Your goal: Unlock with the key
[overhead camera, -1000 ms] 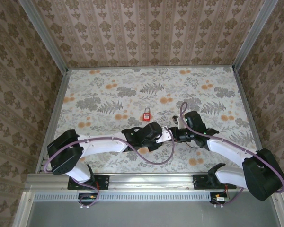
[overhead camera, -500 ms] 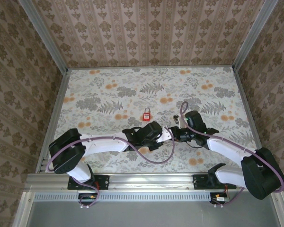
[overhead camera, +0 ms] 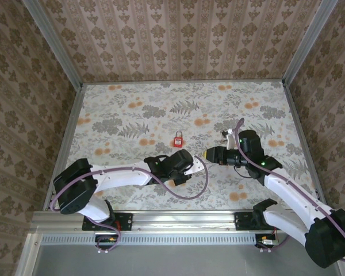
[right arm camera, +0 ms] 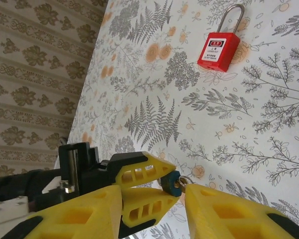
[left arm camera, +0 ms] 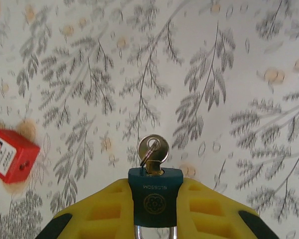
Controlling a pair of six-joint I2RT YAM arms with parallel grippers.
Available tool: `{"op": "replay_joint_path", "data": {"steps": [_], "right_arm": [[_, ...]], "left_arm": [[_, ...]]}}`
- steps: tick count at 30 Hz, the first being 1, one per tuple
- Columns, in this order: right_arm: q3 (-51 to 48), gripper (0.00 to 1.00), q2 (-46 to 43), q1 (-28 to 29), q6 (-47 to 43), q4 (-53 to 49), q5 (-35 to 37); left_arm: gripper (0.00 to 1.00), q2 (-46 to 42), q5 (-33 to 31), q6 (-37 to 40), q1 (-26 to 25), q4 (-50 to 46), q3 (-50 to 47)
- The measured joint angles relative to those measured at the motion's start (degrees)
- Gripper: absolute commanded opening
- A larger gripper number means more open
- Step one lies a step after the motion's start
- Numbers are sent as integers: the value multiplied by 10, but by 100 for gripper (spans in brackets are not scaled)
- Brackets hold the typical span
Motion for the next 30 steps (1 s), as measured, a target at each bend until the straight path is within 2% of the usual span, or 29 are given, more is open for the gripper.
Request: {"op": "replay_joint_path", "data": {"steps": [4, 8, 18, 30], "right_arm": [[-7, 36, 14, 5, 23, 19, 1], [-22, 25, 37, 23, 42, 39, 1], [-71, 27, 90, 53, 102, 139, -13], [-74, 21, 104, 71, 119, 209, -22]], "left_arm": [[18, 0, -26, 8, -12, -58, 30], [18, -15, -39, 20, -17, -101, 51], [18, -34, -54, 42, -21, -172, 91], [19, -34, -45, 46, -21, -195, 113]]}}
